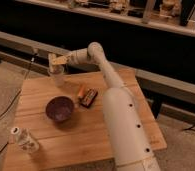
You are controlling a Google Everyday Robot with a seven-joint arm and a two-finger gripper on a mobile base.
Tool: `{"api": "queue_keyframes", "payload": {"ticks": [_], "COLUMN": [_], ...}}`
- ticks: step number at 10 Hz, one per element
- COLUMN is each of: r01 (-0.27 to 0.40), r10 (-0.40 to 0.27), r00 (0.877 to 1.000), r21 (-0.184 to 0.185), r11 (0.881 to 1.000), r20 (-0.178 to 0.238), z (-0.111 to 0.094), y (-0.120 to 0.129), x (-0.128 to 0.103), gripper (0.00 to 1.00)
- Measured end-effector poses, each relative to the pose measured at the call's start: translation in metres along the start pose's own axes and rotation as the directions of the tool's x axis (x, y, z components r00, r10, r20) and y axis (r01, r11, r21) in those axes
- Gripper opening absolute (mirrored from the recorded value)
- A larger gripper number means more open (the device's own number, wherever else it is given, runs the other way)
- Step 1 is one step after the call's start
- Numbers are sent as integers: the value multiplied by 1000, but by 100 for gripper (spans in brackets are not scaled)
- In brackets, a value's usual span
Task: Place the white sponge in the ceramic cup
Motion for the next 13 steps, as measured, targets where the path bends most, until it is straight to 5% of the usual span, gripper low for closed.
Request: {"api": "queue_keyframes", "payload": {"ticks": [2,7,9,13], "r01": [16,45,49,50], "r10": [-16,-45,-49,-50], "r00": [1000,999,999,999], "r21": [0,1,0,-2], "r11": [1000,999,999,999], "r20": [-11,-20,-17,-12], "z": [1,2,2,1], "y": [-1,0,0,0], "x": [2,-2,-4,-5], "gripper": [7,64,78,80]}}
